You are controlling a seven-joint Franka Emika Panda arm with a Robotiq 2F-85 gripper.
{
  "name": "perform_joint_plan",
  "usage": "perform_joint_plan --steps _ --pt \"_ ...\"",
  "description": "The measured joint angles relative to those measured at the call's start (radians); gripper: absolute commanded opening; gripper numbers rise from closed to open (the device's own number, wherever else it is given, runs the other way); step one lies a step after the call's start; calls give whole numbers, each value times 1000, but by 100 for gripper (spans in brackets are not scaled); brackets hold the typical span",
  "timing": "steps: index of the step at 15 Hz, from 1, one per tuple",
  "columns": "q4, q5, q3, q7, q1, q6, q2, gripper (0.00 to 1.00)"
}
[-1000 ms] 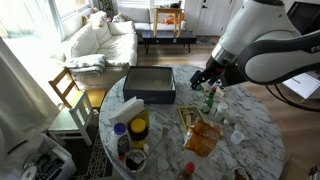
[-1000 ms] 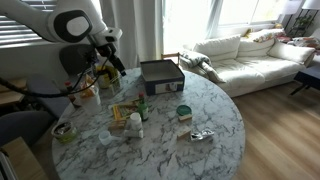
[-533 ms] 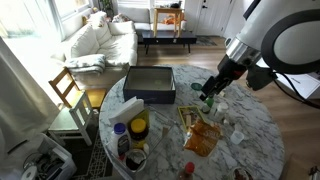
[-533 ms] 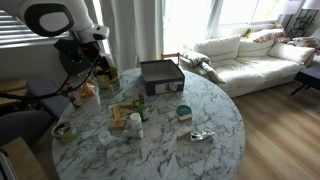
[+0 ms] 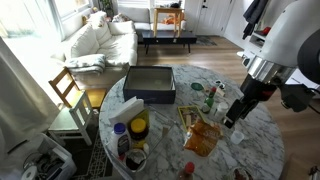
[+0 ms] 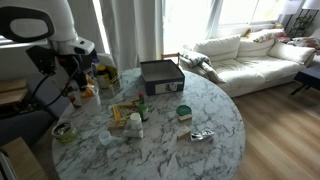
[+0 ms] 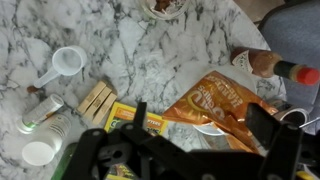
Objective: Move the clear cup backwards and put the orange packet in the cup, put the green sauce bottle on the table then put the clear cup in the clear container
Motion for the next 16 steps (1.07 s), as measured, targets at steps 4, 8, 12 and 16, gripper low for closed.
perform_joint_plan --steps 4,8,12,16 --pt "-39 -5 15 33 -3 0 -52 100" --pt "-40 19 15 35 0 0 -50 100" --pt "-73 125 45 110 31 24 -28 100" --pt "-116 158 101 232 41 98 0 100"
